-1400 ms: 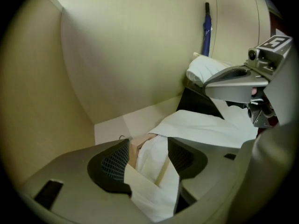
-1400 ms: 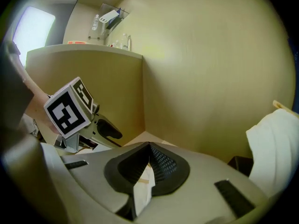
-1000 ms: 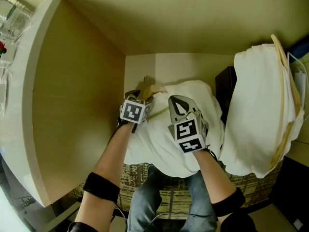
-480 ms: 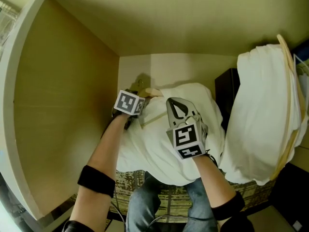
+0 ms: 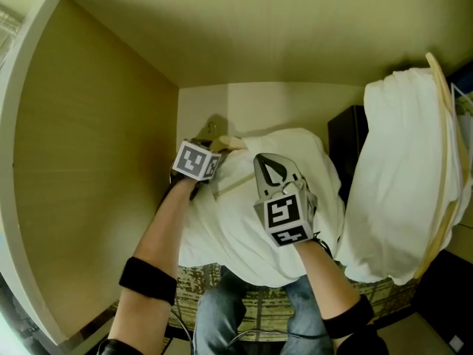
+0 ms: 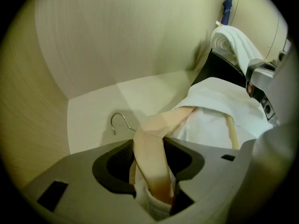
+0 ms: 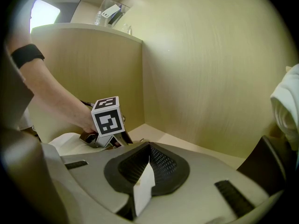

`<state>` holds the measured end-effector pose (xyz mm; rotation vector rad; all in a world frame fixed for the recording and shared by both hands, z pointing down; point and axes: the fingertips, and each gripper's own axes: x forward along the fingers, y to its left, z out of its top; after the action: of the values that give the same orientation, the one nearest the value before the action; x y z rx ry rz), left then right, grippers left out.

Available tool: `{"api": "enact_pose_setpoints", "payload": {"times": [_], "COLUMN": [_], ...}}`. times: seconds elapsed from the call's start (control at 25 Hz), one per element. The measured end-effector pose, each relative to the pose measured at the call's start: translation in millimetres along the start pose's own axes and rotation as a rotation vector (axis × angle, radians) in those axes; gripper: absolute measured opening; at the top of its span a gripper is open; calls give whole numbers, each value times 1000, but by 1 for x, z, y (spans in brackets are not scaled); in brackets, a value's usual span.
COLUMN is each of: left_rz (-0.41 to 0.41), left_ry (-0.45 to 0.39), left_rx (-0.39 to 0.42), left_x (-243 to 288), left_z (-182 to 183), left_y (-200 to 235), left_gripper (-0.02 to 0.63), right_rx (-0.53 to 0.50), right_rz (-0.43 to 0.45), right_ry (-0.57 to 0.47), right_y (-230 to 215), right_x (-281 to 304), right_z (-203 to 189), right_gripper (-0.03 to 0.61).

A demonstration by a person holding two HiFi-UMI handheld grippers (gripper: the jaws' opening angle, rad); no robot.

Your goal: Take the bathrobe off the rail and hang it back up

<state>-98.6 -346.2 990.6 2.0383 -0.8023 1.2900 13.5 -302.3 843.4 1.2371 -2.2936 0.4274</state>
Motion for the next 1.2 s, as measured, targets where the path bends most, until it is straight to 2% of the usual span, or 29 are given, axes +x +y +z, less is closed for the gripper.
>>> {"api": "enact_pose_setpoints", "payload": {"times": [0.2, 0.44, 0.6, 0.92, 1.2], "left_rz": [71, 305, 424, 577, 674], "left_ry": [-109, -274, -377, -544, -718], "left_rx": [56, 198, 256, 371, 526], "left_x": [-21, -77, -134, -266, -412], "left_z": [21, 47, 64, 92, 133], "left_y": [-9, -14, -25, -77, -151], "left_gripper": [201, 199, 199, 199, 199], "right_rx": [2, 8, 7, -2, -19], "right_rz": [-14, -37, -68, -141, -199], "right_ry": [8, -9, -25, -83, -174], "right_y": [-1, 1, -3, -3, 14], "right_x": [-4, -29, -59, -134, -216], "right_z": [2, 32, 63, 147, 242], "right_gripper": [23, 23, 23, 23, 23]}}
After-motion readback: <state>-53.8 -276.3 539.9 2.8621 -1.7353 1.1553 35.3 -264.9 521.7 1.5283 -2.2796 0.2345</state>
